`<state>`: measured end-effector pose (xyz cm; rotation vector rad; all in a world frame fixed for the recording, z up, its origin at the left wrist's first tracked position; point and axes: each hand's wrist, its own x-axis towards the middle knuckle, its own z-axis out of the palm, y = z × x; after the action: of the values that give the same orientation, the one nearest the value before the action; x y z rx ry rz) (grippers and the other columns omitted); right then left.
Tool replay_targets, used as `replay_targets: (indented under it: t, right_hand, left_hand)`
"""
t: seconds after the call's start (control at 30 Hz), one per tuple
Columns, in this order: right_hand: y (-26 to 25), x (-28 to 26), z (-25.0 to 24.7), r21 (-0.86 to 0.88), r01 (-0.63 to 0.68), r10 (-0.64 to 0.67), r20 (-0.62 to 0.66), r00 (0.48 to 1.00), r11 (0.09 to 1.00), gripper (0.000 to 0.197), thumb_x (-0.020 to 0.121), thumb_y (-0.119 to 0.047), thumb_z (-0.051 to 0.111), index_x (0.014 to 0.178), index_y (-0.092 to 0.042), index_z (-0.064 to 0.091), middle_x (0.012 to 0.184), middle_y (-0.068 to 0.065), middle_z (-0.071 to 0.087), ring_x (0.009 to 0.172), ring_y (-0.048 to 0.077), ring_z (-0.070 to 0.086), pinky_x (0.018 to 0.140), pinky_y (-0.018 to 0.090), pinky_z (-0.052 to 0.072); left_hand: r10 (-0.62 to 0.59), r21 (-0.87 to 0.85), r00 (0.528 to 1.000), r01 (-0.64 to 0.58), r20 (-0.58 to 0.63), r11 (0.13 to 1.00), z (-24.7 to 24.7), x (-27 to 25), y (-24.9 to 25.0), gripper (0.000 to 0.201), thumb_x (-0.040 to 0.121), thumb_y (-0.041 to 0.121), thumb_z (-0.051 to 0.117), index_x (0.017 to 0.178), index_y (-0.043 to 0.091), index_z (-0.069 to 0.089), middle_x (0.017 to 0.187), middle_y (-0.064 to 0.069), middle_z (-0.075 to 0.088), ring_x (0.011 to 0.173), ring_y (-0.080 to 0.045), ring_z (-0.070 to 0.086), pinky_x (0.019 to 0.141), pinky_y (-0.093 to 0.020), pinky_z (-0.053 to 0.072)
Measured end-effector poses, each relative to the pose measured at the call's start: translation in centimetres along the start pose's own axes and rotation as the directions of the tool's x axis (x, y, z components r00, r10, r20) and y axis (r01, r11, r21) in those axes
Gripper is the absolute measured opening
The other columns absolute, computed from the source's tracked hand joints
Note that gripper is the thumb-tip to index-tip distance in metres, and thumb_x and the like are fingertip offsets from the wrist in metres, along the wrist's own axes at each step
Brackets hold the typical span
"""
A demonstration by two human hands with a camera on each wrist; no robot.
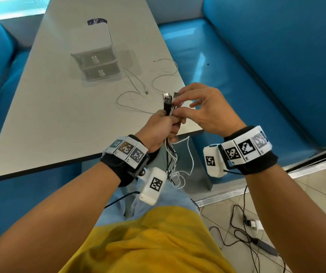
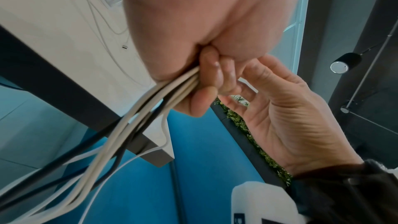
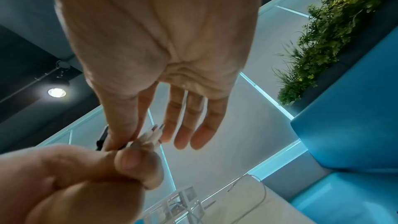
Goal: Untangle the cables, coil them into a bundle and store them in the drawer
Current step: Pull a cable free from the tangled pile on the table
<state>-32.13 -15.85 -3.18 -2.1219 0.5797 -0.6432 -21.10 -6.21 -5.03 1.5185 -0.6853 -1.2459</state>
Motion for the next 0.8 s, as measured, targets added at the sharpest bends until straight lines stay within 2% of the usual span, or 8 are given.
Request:
replay_targets:
  t: [0.23, 0.4, 0.47, 0.57, 0.63, 0.7, 0.73, 0.8]
  right_hand:
    - [-0.1, -0.5, 0.6, 0.074, 0.009, -0.016, 0.098, 0.995, 0.997, 0.015, 0.086, -0.016, 0.068, 0.082, -0.026, 0.058, 0.102, 0.001, 0.061, 0.097, 0.01, 0.06, 0.07, 0.021, 0.05]
    - [-0.1, -0.4, 1.3, 0.194, -0.039, 0.022, 0.091, 0.996, 0.98, 0.008, 0.093, -0.011, 0.056, 0.086, -0.009, 0.051, 0.092, 0.013, 0.065, 0.062, 0.028, 0.061, 0.071, 0.024, 0.047]
    - [-0.4, -0.3, 1.3, 0.22, -0.048, 0.031, 0.078, 0.996, 0.974, 0.006, 0.094, -0.013, 0.056, 0.093, -0.007, 0.053, 0.098, 0.013, 0.065, 0.069, 0.02, 0.064, 0.072, 0.026, 0.05]
    - [-1.3, 0.1, 1.1, 0.289, -0.051, 0.035, 0.062, 0.997, 0.956, 0.012, 0.095, -0.028, 0.054, 0.106, -0.025, 0.055, 0.11, 0.0, 0.06, 0.091, -0.001, 0.062, 0.082, 0.02, 0.05]
    - [-2.5, 0.8, 1.4, 0.252, -0.05, 0.03, 0.08, 0.996, 0.966, 0.017, 0.095, -0.035, 0.053, 0.108, -0.027, 0.06, 0.107, -0.003, 0.062, 0.093, 0.0, 0.063, 0.082, 0.019, 0.051]
    - [-3.2, 1.5, 2.4, 0.075, -0.024, 0.017, 0.085, 0.996, 0.997, 0.029, 0.097, -0.039, 0.049, 0.095, -0.016, 0.067, 0.092, 0.0, 0.068, 0.087, 0.01, 0.064, 0.081, 0.028, 0.052]
    - [-3.4, 1.6, 2.8, 0.007, -0.018, 0.018, 0.077, 0.997, 1.0, 0.036, 0.099, -0.04, 0.045, 0.089, -0.015, 0.069, 0.086, -0.003, 0.069, 0.085, 0.01, 0.064, 0.08, 0.031, 0.052]
    - [-3.5, 1.4, 3.1, 0.016, -0.008, 0.007, 0.062, 0.998, 1.0, 0.04, 0.102, -0.039, 0.038, 0.092, -0.017, 0.07, 0.084, -0.011, 0.067, 0.083, 0.002, 0.063, 0.079, 0.024, 0.049]
  left_hand:
    - [0.011, 0.014, 1.0, -0.01, -0.015, 1.0, -0.1, -0.4, 0.0, 0.033, 0.097, 0.004, 0.041, 0.066, 0.015, 0.049, 0.045, 0.007, 0.03, 0.039, -0.007, 0.025, 0.048, -0.027, 0.029]
    - [0.021, 0.083, 1.0, -0.023, 0.022, 0.996, -0.5, -0.7, -0.4, 0.031, 0.099, 0.014, 0.044, 0.07, 0.012, 0.052, 0.044, 0.009, 0.028, 0.038, -0.007, 0.025, 0.049, -0.026, 0.032]
    - [0.018, 0.082, 1.0, -0.019, 0.014, 0.996, -0.7, -0.9, -0.3, 0.032, 0.099, 0.019, 0.048, 0.067, 0.013, 0.05, 0.044, 0.01, 0.028, 0.038, -0.006, 0.025, 0.048, -0.026, 0.031]
    - [0.039, 0.095, 0.999, -0.039, 0.004, 0.995, -0.4, -1.2, 0.3, 0.033, 0.094, 0.021, 0.056, 0.063, 0.019, 0.044, 0.049, 0.008, 0.03, 0.043, -0.007, 0.026, 0.049, -0.025, 0.029]
    - [0.067, 0.137, 0.998, -0.065, -0.015, 0.988, 0.0, -1.2, 0.7, 0.025, 0.088, 0.015, 0.058, 0.066, 0.018, 0.046, 0.051, 0.005, 0.033, 0.046, -0.008, 0.03, 0.049, -0.025, 0.031]
    - [0.109, 0.178, 0.994, -0.104, -0.018, 0.979, 0.3, -1.2, 1.2, 0.015, 0.088, 0.007, 0.05, 0.074, 0.011, 0.048, 0.055, 0.0, 0.035, 0.047, -0.01, 0.033, 0.048, -0.025, 0.033]
    - [0.116, 0.203, 0.993, -0.112, -0.003, 0.973, 0.2, -1.3, 1.5, 0.013, 0.09, 0.002, 0.045, 0.079, 0.009, 0.048, 0.056, -0.003, 0.036, 0.047, -0.011, 0.034, 0.047, -0.025, 0.034]
    - [0.098, 0.265, 0.995, -0.101, 0.026, 0.959, 0.0, -1.4, 2.0, 0.015, 0.09, -0.001, 0.042, 0.079, 0.008, 0.049, 0.056, -0.004, 0.037, 0.047, -0.011, 0.036, 0.045, -0.023, 0.037]
